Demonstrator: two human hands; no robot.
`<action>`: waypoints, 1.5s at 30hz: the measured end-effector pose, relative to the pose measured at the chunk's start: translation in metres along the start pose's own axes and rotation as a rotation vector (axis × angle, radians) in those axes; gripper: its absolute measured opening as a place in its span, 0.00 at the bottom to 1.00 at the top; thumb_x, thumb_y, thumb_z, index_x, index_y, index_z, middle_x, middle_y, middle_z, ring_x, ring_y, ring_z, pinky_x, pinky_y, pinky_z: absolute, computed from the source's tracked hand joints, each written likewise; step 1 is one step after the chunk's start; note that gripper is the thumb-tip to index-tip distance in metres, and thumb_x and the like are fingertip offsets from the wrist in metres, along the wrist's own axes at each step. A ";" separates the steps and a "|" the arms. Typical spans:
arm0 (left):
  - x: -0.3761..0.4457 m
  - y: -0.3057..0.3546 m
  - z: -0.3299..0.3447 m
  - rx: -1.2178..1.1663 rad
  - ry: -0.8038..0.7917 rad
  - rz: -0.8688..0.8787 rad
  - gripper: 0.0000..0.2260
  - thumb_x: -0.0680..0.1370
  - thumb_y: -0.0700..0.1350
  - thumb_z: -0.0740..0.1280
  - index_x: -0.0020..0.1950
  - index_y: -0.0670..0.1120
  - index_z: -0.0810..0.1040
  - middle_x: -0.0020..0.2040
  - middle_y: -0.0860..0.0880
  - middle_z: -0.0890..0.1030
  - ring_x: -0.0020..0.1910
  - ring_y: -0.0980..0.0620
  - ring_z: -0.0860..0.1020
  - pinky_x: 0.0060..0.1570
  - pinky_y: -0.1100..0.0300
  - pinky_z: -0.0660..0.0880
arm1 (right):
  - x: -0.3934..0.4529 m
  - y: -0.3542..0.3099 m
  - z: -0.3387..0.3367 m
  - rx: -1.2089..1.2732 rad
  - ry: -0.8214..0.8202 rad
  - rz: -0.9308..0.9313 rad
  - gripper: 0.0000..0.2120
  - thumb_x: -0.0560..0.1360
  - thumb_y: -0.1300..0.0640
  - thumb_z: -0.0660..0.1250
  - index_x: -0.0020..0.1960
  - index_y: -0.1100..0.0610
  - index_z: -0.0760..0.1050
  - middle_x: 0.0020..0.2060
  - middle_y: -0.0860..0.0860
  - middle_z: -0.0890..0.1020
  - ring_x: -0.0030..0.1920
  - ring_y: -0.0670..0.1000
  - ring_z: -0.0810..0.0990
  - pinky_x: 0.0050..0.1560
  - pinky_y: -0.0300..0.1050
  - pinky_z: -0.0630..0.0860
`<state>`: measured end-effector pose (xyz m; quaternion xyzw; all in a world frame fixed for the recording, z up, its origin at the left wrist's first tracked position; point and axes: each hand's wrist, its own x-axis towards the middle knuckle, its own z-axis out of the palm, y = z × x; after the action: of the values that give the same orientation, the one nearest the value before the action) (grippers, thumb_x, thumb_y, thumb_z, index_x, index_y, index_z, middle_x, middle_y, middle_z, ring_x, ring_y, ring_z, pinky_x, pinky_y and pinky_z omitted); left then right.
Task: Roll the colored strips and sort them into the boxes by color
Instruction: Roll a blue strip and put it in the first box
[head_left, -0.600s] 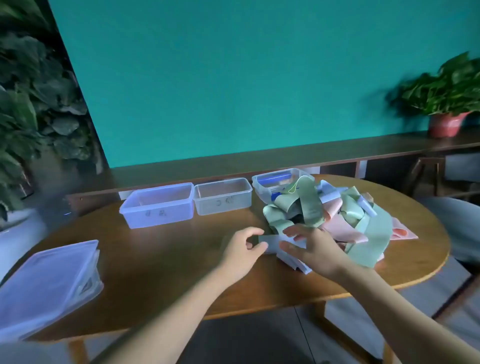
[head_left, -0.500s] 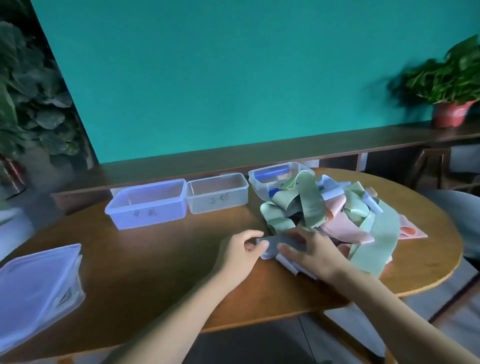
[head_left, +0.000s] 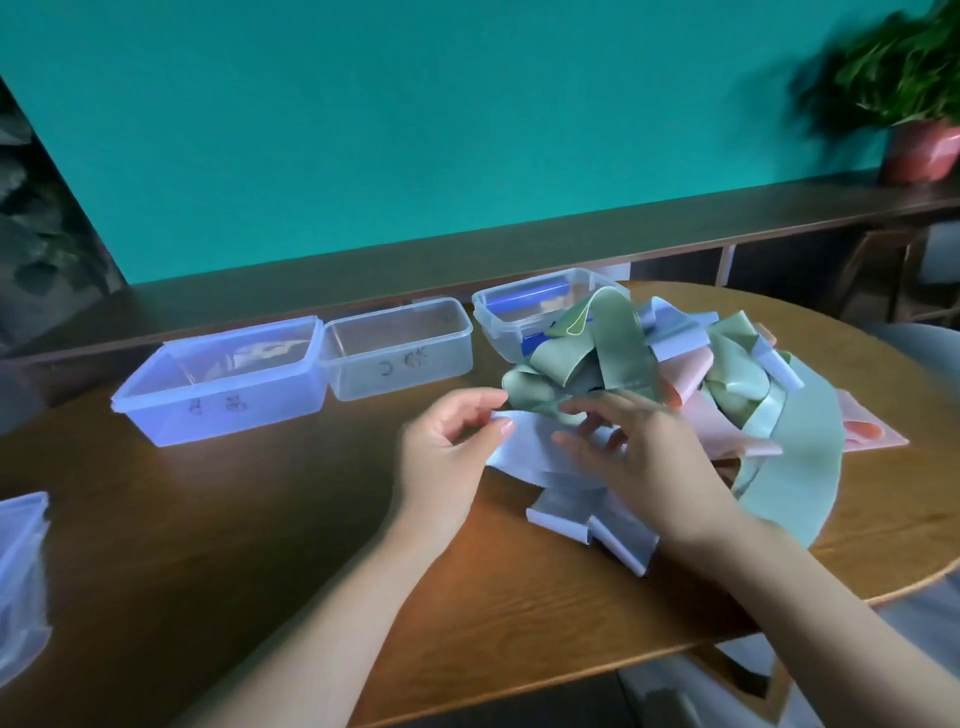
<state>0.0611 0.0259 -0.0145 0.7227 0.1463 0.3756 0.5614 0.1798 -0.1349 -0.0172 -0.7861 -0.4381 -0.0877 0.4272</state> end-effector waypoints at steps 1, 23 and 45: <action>0.002 0.006 -0.001 -0.018 0.023 0.012 0.13 0.74 0.32 0.74 0.51 0.49 0.84 0.47 0.53 0.86 0.46 0.57 0.83 0.50 0.65 0.78 | 0.004 -0.003 0.001 -0.002 0.018 -0.011 0.13 0.76 0.52 0.74 0.60 0.51 0.83 0.43 0.38 0.78 0.42 0.33 0.77 0.43 0.28 0.70; 0.039 0.187 -0.111 0.164 0.020 0.298 0.10 0.75 0.32 0.72 0.55 0.40 0.81 0.53 0.47 0.85 0.54 0.55 0.84 0.58 0.63 0.77 | 0.087 -0.167 -0.019 0.896 -0.235 -0.078 0.07 0.77 0.57 0.73 0.45 0.62 0.84 0.37 0.53 0.84 0.36 0.49 0.79 0.35 0.39 0.73; -0.004 0.220 -0.210 0.279 0.186 0.162 0.08 0.75 0.38 0.74 0.53 0.43 0.84 0.46 0.46 0.86 0.43 0.56 0.83 0.37 0.63 0.78 | 0.080 -0.252 0.024 0.910 -0.416 -0.064 0.10 0.75 0.58 0.75 0.51 0.65 0.82 0.45 0.62 0.86 0.41 0.56 0.85 0.38 0.47 0.84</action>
<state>-0.1364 0.0991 0.2054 0.7652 0.1893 0.4609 0.4078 0.0298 -0.0047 0.1583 -0.5068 -0.5319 0.2578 0.6275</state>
